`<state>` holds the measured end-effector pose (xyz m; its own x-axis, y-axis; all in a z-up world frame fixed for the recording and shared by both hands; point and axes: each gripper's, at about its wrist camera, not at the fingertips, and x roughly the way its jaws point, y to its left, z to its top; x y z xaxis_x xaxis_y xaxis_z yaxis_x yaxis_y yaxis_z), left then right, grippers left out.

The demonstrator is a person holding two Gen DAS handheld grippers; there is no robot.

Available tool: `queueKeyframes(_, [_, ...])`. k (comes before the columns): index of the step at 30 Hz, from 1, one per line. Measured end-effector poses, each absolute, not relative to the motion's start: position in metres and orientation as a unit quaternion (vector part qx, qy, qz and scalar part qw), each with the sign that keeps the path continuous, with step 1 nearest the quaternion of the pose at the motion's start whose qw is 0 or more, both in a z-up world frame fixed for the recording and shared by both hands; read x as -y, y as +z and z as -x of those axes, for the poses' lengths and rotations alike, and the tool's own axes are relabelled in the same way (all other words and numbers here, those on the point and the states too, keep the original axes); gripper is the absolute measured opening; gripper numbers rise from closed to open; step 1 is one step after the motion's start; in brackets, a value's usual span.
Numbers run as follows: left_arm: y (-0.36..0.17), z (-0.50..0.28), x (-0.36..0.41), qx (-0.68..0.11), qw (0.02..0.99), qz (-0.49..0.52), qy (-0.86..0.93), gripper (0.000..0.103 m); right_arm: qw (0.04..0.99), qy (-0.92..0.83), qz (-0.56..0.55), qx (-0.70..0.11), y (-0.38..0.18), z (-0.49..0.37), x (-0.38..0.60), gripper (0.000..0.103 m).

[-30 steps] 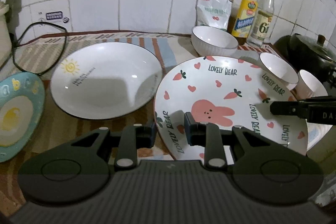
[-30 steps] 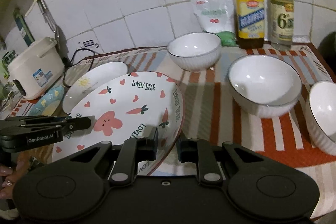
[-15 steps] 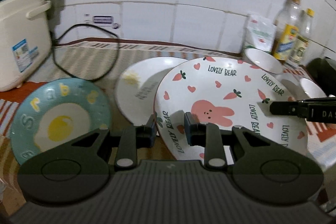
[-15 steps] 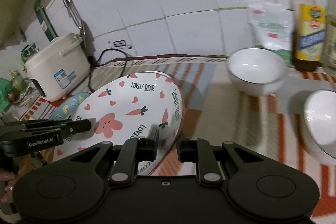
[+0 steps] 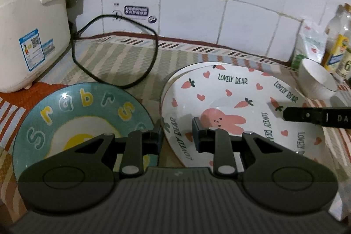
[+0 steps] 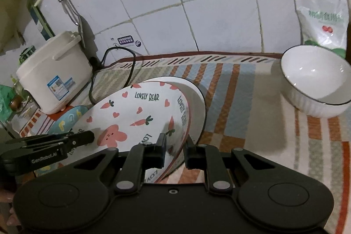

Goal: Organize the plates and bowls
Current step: 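Lift the bunny plate with the right gripper over the sun-print plate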

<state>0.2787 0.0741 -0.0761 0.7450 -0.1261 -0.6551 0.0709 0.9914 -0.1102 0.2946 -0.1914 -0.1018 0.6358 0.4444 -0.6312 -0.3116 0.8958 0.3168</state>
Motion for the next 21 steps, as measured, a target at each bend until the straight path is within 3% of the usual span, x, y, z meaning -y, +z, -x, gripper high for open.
queueKeyframes(21, [-0.077, -0.297, -0.072, -0.365, 0.929, 0.009, -0.061, 0.025, 0.873, 0.245, -0.070, -0.415, -0.101, -0.324, 0.191, 0.021])
